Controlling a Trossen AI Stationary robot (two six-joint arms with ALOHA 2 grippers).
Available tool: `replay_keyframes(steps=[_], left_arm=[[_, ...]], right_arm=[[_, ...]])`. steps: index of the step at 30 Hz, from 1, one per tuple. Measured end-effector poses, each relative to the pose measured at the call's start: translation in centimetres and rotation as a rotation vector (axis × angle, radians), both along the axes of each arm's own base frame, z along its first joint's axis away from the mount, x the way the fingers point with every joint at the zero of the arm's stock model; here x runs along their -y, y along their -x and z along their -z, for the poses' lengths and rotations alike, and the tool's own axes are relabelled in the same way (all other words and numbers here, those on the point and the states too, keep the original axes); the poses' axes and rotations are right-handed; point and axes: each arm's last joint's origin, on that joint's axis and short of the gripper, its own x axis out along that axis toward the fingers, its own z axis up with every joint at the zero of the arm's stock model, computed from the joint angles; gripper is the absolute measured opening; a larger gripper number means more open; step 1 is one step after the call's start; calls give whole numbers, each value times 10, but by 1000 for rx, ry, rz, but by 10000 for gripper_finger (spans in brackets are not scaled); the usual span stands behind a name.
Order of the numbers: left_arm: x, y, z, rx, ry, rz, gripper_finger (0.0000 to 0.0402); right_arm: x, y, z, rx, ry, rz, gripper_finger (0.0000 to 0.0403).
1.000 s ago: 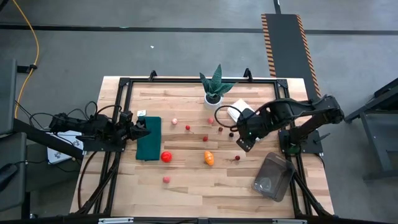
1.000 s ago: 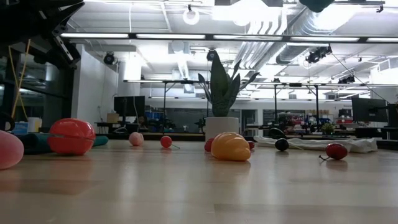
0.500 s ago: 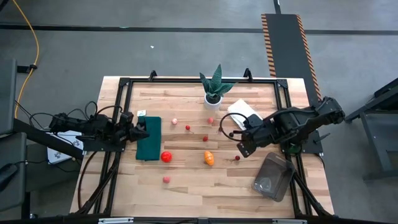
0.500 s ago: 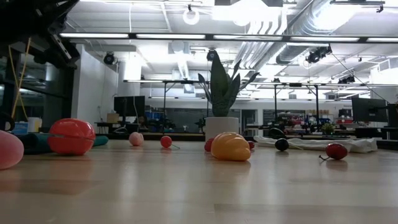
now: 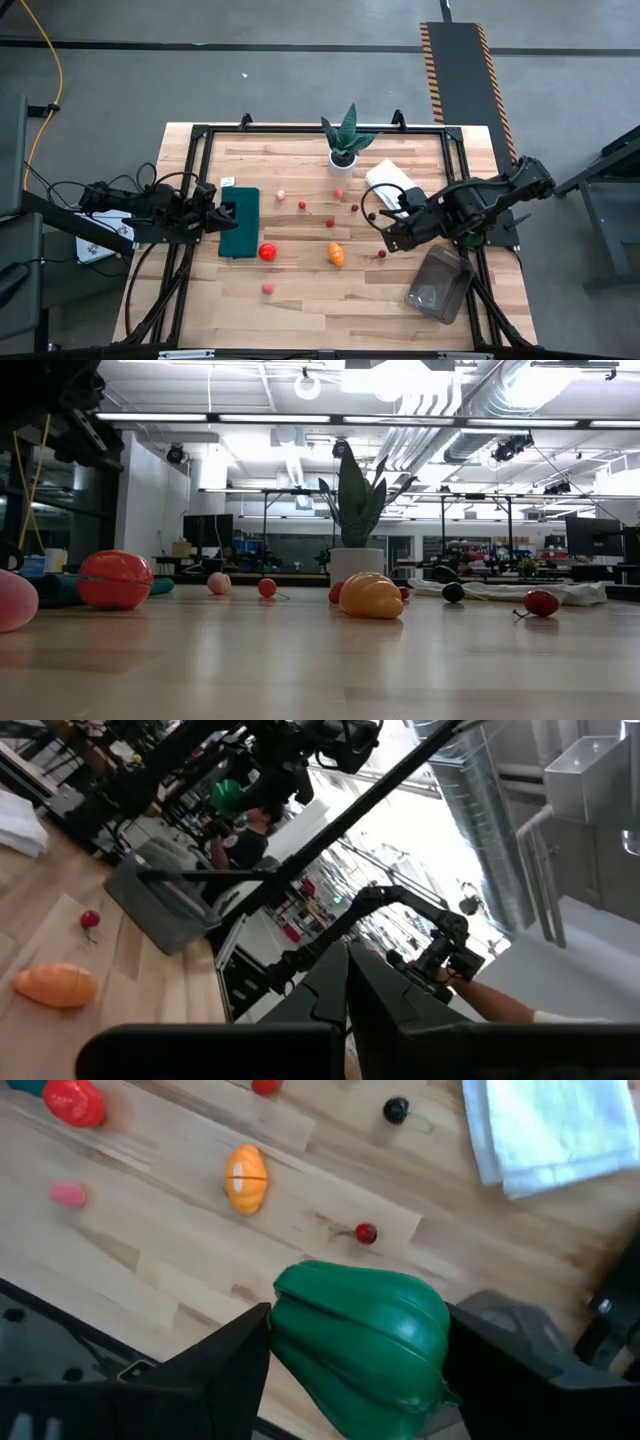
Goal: Pick and placing Produce into tupperware
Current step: Put the green bell pepper into the black bin
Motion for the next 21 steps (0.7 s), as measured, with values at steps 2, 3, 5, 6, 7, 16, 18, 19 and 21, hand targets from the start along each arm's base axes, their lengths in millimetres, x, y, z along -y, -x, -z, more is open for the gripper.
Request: replay_keyframes(steps=[2, 3, 5, 6, 7, 16, 18, 19, 21], left_arm=[[0, 0, 0, 0, -3, 10, 1], [0, 0, 0, -1, -4, 15, 1], [1, 0, 1, -7, -6, 21, 1], [1, 0, 1, -8, -7, 26, 1], [1, 0, 1, -8, -8, 28, 1], [1, 0, 1, -8, -8, 28, 1], [1, 0, 1, -9, -8, 28, 1], [1, 0, 1, -12, -8, 28, 1], [1, 0, 2, -22, -9, 28, 1]], right_arm=[[-5, 2, 3, -11, -6, 19, 252], [-8, 3, 5, -17, -8, 26, 252], [-13, 6, 10, -35, -12, 44, 252], [-16, 7, 13, -48, -16, 53, 252], [-18, 8, 16, -62, -22, 62, 252], [-39, 22, 34, -134, -37, 114, 252], [-44, 25, 37, -142, -36, 126, 252], [-47, 27, 38, -145, -36, 129, 252], [-51, 31, 40, -151, -34, 140, 252]])
